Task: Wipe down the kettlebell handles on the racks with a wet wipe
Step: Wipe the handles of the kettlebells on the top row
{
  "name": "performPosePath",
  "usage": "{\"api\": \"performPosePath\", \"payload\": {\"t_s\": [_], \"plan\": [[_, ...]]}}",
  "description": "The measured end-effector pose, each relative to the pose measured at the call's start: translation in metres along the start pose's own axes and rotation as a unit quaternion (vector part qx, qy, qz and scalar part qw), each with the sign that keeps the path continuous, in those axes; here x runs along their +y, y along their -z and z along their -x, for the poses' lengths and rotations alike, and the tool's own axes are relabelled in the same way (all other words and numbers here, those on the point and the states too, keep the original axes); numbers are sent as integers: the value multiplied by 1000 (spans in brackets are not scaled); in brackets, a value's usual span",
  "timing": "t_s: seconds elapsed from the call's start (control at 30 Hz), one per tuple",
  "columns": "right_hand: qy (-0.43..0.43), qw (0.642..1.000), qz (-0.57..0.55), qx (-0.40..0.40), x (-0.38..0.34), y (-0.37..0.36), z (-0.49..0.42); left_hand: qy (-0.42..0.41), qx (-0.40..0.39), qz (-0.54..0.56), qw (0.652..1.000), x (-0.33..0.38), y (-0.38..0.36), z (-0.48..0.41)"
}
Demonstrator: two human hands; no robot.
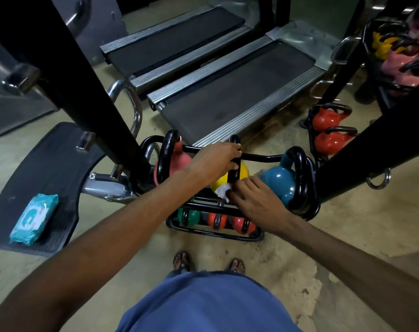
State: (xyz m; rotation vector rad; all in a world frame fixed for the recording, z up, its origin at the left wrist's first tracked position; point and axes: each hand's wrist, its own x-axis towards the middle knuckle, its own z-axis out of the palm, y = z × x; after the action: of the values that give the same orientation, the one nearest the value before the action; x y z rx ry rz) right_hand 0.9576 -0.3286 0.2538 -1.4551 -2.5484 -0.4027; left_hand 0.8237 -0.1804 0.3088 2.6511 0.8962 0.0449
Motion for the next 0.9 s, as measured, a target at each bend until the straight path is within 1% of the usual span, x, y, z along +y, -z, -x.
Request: {"api": "performPosePath", "payload": {"t_s": [0.03, 0.07, 0.1, 0.13, 0.2, 0.23, 0.27, 0.33, 0.37, 0.43, 0.47, 0.5, 0.53, 0.57, 0.63, 0.7, 0.8, 0.9], "plan": [[-53, 998, -42, 20, -2, -5, 5, 1, -4, 3, 1000, -1, 0, 1], [-119, 988, -94, 37, -7, -10, 9, 1, -10, 5, 1000, -1, -1, 1], [-195, 967, -154, 49, -14, -14, 11, 2, -15, 7, 1000, -2, -2, 2], [-270, 935, -219, 62, -23, -17, 12, 3, -19, 8, 1000, -3, -3, 3], [-401, 842, -347, 97, -37, -19, 9, 2, -16, 8, 1000, -4, -4, 5], [-442, 797, -396, 113, -40, -21, 8, 3, -14, 9, 1000, -3, -4, 6], [-467, 760, -436, 121, -40, -23, 6, 4, -13, 9, 1000, -2, -4, 6], [-472, 706, -515, 118, -33, -21, -2, 2, -14, 6, 1000, -1, -5, 5], [-467, 678, -556, 110, -27, -19, -8, 0, -17, 2, 1000, 0, -5, 5], [-477, 605, -631, 88, -16, -11, -22, -2, -22, -5, 1000, 1, -5, 5], [-485, 575, -655, 72, -9, -10, -28, -2, -23, -7, 1000, 1, -4, 5], [-492, 558, -666, 50, -2, -10, -33, -1, -24, -8, 1000, 1, -3, 5], [-493, 551, -673, 28, 5, -13, -36, 0, -25, -9, 1000, 2, -2, 5], [-487, 552, -677, 9, 11, -16, -36, 0, -26, -9, 1000, 3, -1, 6], [-464, 562, -685, -15, 20, -17, -29, 1, -28, -12, 1000, 4, 2, 7], [-458, 563, -689, -2, 20, -17, -17, 1, -28, -14, 1000, 4, 4, 7], [-464, 537, -704, 16, 14, -21, -11, 2, -24, -19, 1000, 6, 5, 8], [-460, 556, -692, 2, 13, -28, -26, 4, -28, -22, 999, 8, 6, 7]]}}
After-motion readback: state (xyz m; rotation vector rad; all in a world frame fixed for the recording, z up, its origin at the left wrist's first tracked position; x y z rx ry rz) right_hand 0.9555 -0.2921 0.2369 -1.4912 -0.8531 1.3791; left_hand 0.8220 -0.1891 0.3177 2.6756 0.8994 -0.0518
